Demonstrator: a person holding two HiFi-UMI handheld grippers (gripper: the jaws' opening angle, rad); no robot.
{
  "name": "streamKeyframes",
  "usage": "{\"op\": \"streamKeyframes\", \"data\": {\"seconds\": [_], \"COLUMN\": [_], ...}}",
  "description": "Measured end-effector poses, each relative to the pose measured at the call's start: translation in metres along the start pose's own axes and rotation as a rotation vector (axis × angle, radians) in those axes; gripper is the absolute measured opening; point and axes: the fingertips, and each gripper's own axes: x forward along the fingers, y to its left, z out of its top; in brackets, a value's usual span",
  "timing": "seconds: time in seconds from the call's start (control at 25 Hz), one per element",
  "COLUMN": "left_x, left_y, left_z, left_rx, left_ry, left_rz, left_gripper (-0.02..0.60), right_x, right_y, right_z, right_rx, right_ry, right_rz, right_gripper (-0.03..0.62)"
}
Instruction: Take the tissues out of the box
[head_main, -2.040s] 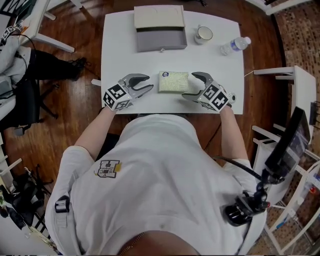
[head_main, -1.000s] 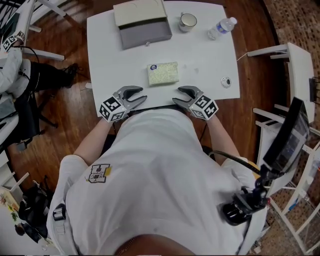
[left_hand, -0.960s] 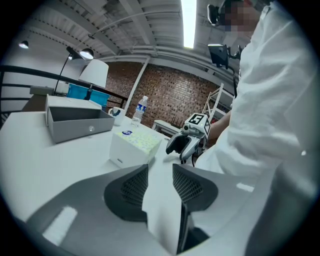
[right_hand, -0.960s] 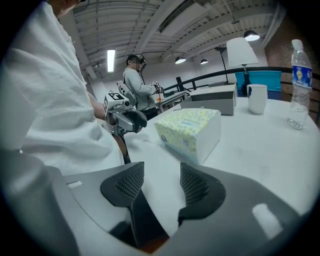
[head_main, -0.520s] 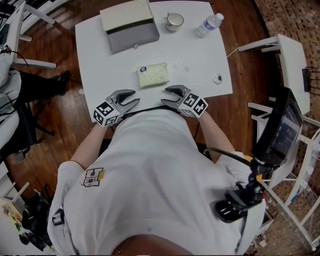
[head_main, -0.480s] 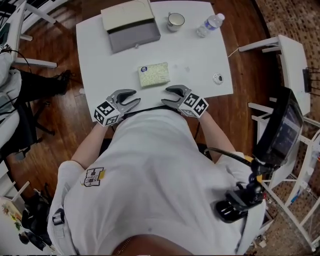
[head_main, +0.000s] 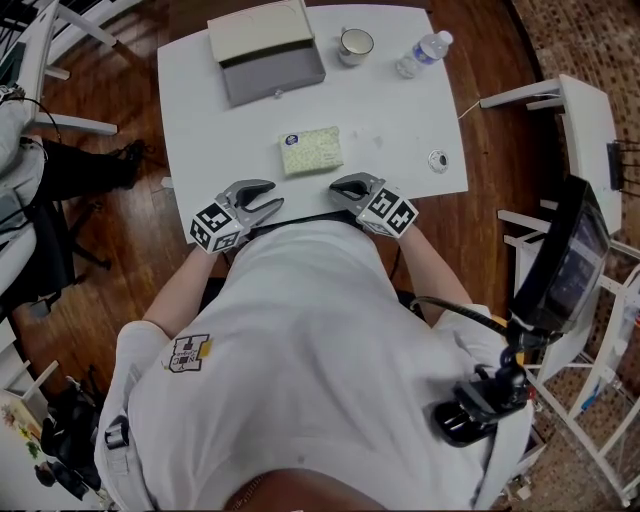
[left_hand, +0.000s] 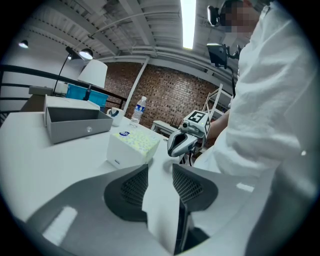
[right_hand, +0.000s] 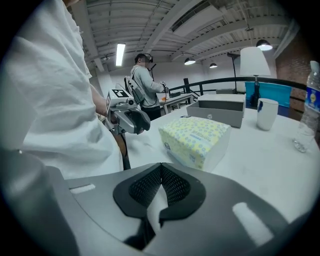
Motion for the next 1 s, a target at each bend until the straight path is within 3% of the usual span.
{"op": "streamKeyframes", "data": {"seconds": [1.0], "left_x": [-0.0008], "left_y": [0.0023], "left_z": [0.0048], "left_rx": [0.001], "left_ry": [-0.008], "left_rz": [0.001], "left_gripper": [0.155], "right_x": [0.0024], "right_y": [0.0000], "right_z": [0.0046], "right_rx": [-0.034], "right_ry": [0.020], "right_rz": [0.001], "right_gripper": [0.000]}}
